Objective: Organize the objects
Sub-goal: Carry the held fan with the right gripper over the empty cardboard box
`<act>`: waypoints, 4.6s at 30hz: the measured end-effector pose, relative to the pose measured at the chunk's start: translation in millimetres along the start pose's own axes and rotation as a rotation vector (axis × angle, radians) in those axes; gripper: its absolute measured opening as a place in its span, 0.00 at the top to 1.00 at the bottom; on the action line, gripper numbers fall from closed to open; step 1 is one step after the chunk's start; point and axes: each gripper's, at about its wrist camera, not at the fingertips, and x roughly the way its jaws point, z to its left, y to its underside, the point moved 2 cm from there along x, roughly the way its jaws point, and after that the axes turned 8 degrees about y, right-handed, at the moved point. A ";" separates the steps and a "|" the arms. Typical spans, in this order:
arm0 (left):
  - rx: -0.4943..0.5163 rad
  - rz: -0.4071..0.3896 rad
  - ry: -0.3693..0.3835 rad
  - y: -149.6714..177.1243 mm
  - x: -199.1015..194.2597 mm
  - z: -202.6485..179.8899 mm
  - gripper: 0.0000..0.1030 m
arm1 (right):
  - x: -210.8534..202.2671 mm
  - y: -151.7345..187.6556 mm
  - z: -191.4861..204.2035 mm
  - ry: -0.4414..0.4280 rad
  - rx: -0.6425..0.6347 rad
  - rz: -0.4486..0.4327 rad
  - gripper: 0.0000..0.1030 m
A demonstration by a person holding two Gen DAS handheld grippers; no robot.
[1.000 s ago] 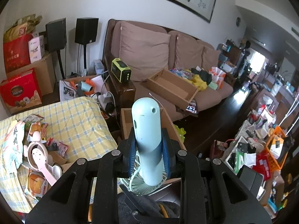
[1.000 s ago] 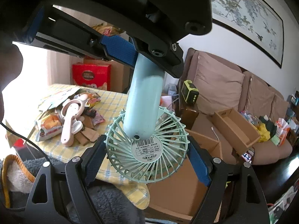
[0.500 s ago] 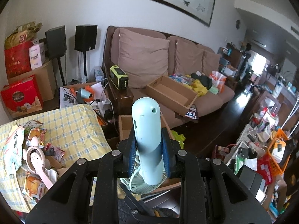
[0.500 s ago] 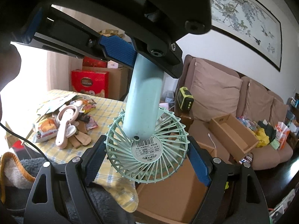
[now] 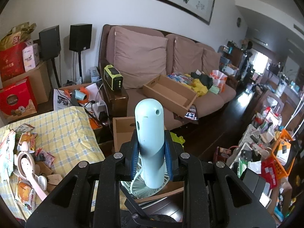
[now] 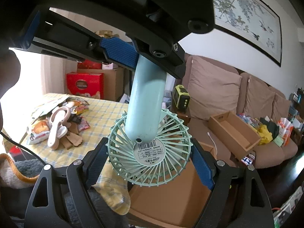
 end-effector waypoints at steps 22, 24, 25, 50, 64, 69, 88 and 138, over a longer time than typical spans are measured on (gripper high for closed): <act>-0.006 0.031 0.085 -1.1 52.7 -30.0 0.79 | 16.6 22.2 -41.7 0.100 0.022 0.059 0.18; -0.006 0.035 0.089 -1.9 56.3 -31.4 0.79 | 16.8 23.0 -44.6 0.106 0.027 0.062 0.18; -0.006 0.037 0.090 -2.0 57.7 -31.7 0.79 | 17.3 23.6 -46.0 0.107 0.031 0.065 0.18; -0.061 0.107 0.102 9.2 90.3 -21.1 0.79 | 35.8 42.1 -53.1 0.089 0.054 0.156 0.18; -0.100 0.163 0.101 20.2 112.7 -10.4 0.79 | 50.4 55.9 -52.8 0.073 0.073 0.217 0.18; -0.127 0.196 0.096 28.3 124.9 -1.6 0.79 | 59.2 64.8 -51.6 0.056 0.082 0.251 0.18; -0.207 0.305 0.084 50.8 159.3 22.5 0.79 | 84.4 94.9 -41.3 0.007 0.086 0.372 0.18; -0.240 0.471 0.079 75.7 231.8 10.4 0.79 | 120.0 145.4 -72.6 -0.036 0.161 0.526 0.18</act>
